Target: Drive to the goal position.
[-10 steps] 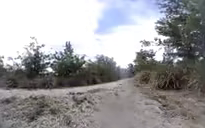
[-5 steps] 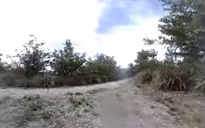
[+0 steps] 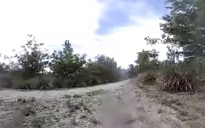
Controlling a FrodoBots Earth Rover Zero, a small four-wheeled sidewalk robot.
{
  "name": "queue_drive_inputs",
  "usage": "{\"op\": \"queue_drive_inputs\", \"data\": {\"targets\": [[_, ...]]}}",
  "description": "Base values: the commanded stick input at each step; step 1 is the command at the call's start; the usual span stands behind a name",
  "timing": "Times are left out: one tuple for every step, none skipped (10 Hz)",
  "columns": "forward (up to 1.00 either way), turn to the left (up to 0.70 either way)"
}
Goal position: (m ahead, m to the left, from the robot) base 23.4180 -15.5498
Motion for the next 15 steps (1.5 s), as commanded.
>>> {"op": "queue_drive_inputs", "data": {"targets": [[0.45,0.0],[0.45,0.0],[0.45,0.0],[0.45,0.0],[0.45,0.0],[0.45,0.0],[0.45,0.0],[0.45,0.0],[0.45,0.0],[0.45,0.0],[0.45,0.0],[0.45,0.0],[0.45,0.0],[0.45,0.0],[0.45,0.0]]}}
